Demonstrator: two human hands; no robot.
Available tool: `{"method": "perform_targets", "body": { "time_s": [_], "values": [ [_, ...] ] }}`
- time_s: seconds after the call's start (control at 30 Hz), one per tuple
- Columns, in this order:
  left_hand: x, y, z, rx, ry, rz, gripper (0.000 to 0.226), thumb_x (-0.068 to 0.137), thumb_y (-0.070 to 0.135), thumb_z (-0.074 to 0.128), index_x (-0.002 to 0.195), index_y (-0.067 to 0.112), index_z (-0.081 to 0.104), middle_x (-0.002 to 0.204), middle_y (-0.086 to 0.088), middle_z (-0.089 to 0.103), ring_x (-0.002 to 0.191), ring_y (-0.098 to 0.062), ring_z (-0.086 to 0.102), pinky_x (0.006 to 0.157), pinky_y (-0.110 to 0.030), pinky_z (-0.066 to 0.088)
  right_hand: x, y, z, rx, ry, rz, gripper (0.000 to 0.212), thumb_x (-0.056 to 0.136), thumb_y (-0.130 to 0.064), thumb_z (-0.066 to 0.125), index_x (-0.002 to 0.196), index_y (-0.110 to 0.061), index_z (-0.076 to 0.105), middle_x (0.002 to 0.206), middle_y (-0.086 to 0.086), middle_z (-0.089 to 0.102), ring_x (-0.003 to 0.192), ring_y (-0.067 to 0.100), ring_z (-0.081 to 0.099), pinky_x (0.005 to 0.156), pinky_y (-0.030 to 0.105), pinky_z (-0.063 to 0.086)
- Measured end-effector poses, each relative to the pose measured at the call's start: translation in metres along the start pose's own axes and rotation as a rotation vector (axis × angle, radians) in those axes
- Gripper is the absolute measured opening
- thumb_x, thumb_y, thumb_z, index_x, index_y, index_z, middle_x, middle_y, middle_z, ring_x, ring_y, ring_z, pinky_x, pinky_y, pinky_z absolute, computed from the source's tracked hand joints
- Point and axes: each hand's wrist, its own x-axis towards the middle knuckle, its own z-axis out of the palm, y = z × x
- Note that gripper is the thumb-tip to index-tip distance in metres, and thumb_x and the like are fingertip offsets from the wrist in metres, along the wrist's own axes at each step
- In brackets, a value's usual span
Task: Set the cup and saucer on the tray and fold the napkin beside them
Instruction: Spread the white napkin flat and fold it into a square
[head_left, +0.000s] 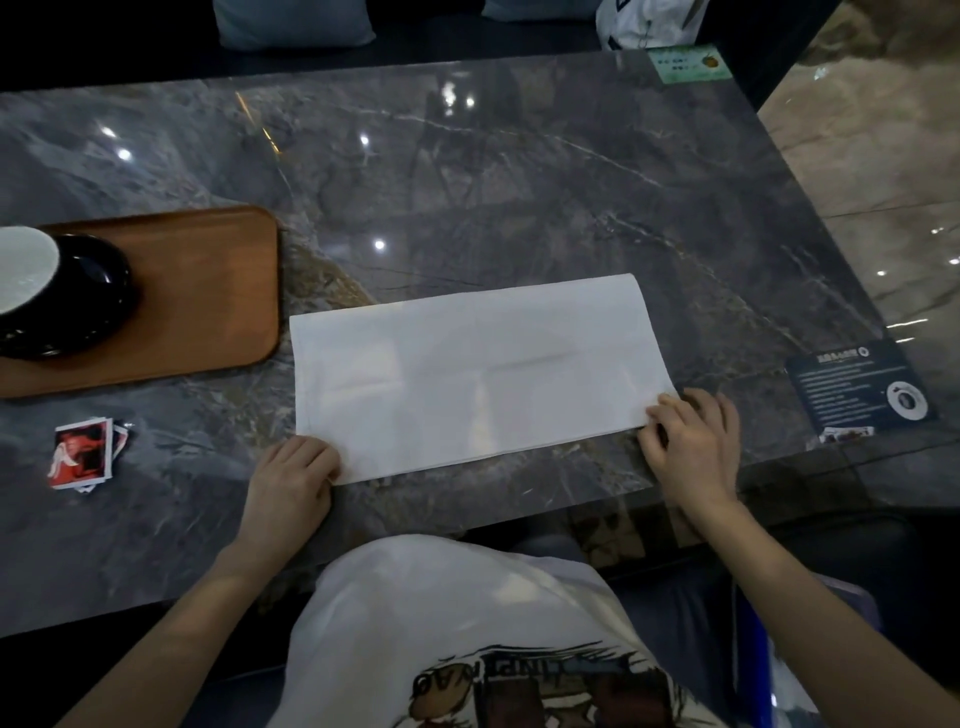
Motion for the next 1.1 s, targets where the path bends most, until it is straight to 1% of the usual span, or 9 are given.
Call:
{"method": "perform_targets", "body": {
  "time_s": [0.17,0.37,0.43,0.5,0.57,0.67,0.73,0.83,1.1],
  "values": [
    [0.004,0.007,-0.01,-0.012,-0.048,-0.079,0.023,0.066,0.015,0.035,0.062,0.009,0.056,0.064,-0.008,0.059,0.065,-0.027,0.054,0.066,-0.031,0.031,0.017,-0.009,-0.014,0.015,-0.133,0.052,0.043,0.082,-0.027,0.036,0.076,-0.002,0.07,0.082,0.014,0.071,0.086,0.033,0.059,0.084,0.039,0.034],
    [0.042,0.023,-0.022,-0.145,-0.128,-0.234,0.033,0.072,0.031,0.039,0.068,0.007,0.061,0.062,-0.01,0.062,0.057,-0.031,0.059,0.059,-0.035,0.046,0.054,-0.057,-0.017,0.17,-0.214,0.079,0.022,0.087,-0.015,0.05,0.092,-0.002,0.068,0.093,0.016,0.07,0.094,0.034,0.057,0.087,0.04,0.041],
    [0.069,0.035,-0.017,-0.205,-0.094,-0.218,0.036,0.078,0.028,0.039,0.08,0.003,0.064,0.074,-0.016,0.065,0.065,-0.034,0.061,0.061,-0.037,0.049,0.069,-0.082,-0.015,0.316,-0.23,0.02,0.022,0.089,-0.01,0.051,0.103,-0.002,0.065,0.104,0.016,0.068,0.103,0.034,0.056,0.091,0.04,0.041],
    [0.097,0.052,-0.006,-0.205,-0.089,-0.19,0.036,0.083,0.025,0.038,0.098,0.002,0.063,0.097,-0.019,0.066,0.085,-0.036,0.062,0.073,-0.041,0.051,0.082,-0.105,-0.01,0.45,-0.228,-0.033,0.026,0.09,-0.006,0.048,0.111,-0.003,0.062,0.113,0.016,0.065,0.11,0.032,0.054,0.095,0.038,0.042],
    [0.121,0.07,0.008,-0.177,-0.124,-0.2,0.037,0.09,0.022,0.04,0.12,0.006,0.055,0.126,-0.017,0.057,0.113,-0.034,0.054,0.093,-0.044,0.045,0.092,-0.127,-0.002,0.522,-0.264,-0.056,0.031,0.093,-0.006,0.043,0.121,-0.003,0.057,0.125,0.016,0.059,0.12,0.03,0.05,0.103,0.037,0.038],
    [0.147,0.091,0.028,-0.165,-0.195,-0.21,0.048,0.097,0.025,0.031,0.143,0.01,0.026,0.153,-0.008,0.024,0.141,-0.024,0.02,0.115,-0.039,0.015,0.106,-0.151,0.01,0.52,-0.334,-0.127,0.04,0.097,-0.011,0.033,0.136,-0.005,0.041,0.146,0.014,0.04,0.137,0.025,0.033,0.116,0.035,0.021],
    [0.16,0.097,0.04,-0.131,-0.244,-0.212,0.052,0.098,0.03,0.024,0.146,0.012,0.012,0.157,-0.005,0.008,0.144,-0.019,0.004,0.116,-0.035,0.0,0.112,-0.162,0.018,0.493,-0.366,-0.185,0.047,0.097,-0.021,0.026,0.142,-0.008,0.031,0.152,0.011,0.029,0.143,0.021,0.021,0.118,0.034,0.011],
    [0.171,0.101,0.053,-0.103,-0.329,-0.227,0.059,0.097,0.035,0.024,0.146,0.014,0.0,0.157,-0.004,-0.003,0.144,-0.016,-0.007,0.114,-0.035,-0.009,0.117,-0.169,0.029,0.419,-0.429,-0.193,0.051,0.099,-0.03,0.023,0.147,-0.015,0.016,0.157,0.003,0.014,0.145,0.014,0.007,0.116,0.031,-0.003],
    [0.172,0.091,0.059,-0.038,-0.366,-0.173,0.058,0.097,0.034,0.021,0.146,0.015,-0.004,0.157,-0.003,-0.004,0.143,-0.014,-0.009,0.112,-0.034,-0.012,0.118,-0.165,0.04,0.348,-0.461,-0.243,0.068,0.086,-0.044,0.001,0.147,-0.017,0.007,0.158,0.001,0.008,0.145,0.011,0.001,0.116,0.035,-0.007]
  ]
}}
